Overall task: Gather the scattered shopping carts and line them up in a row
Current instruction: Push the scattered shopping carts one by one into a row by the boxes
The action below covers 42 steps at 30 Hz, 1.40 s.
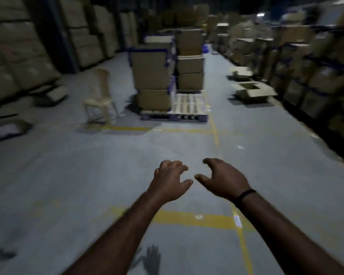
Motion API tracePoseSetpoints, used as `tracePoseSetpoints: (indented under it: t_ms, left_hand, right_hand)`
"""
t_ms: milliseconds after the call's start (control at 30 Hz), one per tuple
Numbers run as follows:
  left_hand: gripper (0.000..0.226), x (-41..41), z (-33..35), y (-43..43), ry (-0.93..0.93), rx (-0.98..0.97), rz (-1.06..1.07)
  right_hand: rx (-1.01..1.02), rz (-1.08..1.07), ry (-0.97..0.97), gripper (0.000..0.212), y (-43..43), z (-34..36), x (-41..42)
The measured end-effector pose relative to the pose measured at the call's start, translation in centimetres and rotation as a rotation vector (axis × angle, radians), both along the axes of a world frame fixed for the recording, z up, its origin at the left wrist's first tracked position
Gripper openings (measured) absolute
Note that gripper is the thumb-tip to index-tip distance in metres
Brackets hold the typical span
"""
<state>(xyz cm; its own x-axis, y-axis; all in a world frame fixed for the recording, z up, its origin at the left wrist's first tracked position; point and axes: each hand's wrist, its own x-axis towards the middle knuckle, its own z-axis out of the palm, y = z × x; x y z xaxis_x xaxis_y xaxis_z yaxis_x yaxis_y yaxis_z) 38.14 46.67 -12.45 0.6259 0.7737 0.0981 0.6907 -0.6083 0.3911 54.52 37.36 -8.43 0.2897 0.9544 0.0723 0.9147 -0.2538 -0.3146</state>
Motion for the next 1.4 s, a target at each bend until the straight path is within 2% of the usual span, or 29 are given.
tracePoseSetpoints:
  t_ms: [300, 500, 667, 800, 1000, 1200, 1400]
  left_hand:
    - [0.055, -17.5, 2.1, 2.1, 0.015, 0.012, 0.601]
    - [0.057, -25.6, 0.6, -3.0, 0.020, -0.048, 0.935]
    - [0.056, -31.5, -0.3, -7.1, 0.002, -0.055, 1.135]
    - [0.059, -36.5, 0.4, -8.1, -0.020, -0.022, 1.228]
    - [0.080, -45.1, 0.5, -6.6, -0.054, 0.068, 1.270]
    - [0.057, -53.7, 1.8, -1.9, -0.096, 0.090, 1.239]
    - [0.059, -58.6, 0.7, 3.4, -0.102, 0.065, 1.159]
  right_hand:
    - [0.008, 0.595, 0.011, 0.070, 12.8, 1.4, -14.6]
    - [-0.020, 0.915, 0.013, 0.070, 14.8, 0.5, -23.3]
    - [-0.058, 1.097, 0.013, 0.074, 14.5, 0.2, -30.0]
    - [-0.038, 1.199, 0.010, 0.074, 15.0, 1.0, -35.7]
    - [-0.025, 1.240, -0.009, 0.075, 16.9, 1.9, -44.8]
    - [-0.014, 1.205, -0.017, 0.075, 20.1, 2.8, -52.4]
    - [-0.053, 1.135, 0.007, 0.073, 23.8, 1.6, -56.4]
